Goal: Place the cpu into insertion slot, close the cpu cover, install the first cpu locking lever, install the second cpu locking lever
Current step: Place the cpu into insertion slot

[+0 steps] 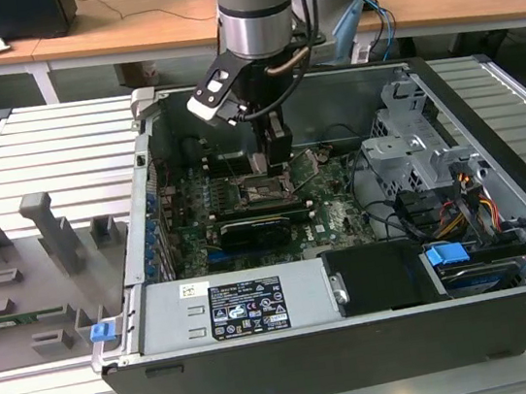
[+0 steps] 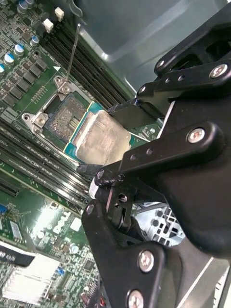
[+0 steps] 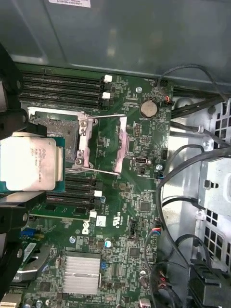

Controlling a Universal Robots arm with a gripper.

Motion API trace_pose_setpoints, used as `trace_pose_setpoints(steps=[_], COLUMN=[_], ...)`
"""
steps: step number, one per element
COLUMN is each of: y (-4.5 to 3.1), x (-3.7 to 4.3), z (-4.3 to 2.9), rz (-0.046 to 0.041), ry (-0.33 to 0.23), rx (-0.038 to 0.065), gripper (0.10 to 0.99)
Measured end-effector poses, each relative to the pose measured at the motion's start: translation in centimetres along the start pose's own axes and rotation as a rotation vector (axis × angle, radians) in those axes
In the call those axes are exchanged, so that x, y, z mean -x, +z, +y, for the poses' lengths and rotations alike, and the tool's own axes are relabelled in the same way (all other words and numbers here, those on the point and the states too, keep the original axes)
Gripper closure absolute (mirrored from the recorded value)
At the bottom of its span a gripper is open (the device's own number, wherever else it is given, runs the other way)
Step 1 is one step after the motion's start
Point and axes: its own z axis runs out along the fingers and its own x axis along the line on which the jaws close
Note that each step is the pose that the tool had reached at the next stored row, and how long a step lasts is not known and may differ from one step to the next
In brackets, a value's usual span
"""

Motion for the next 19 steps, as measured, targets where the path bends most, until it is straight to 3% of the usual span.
trace_pose_setpoints(steps=[8, 19], y=[2.02, 3.82], x=[-0.73, -1.41], z=[-0.22, -0.38], rz=[-0.0018, -0.0021], ry=[0.027, 0.031], rx=[0.0, 0.0], gripper=[0.549, 0.549])
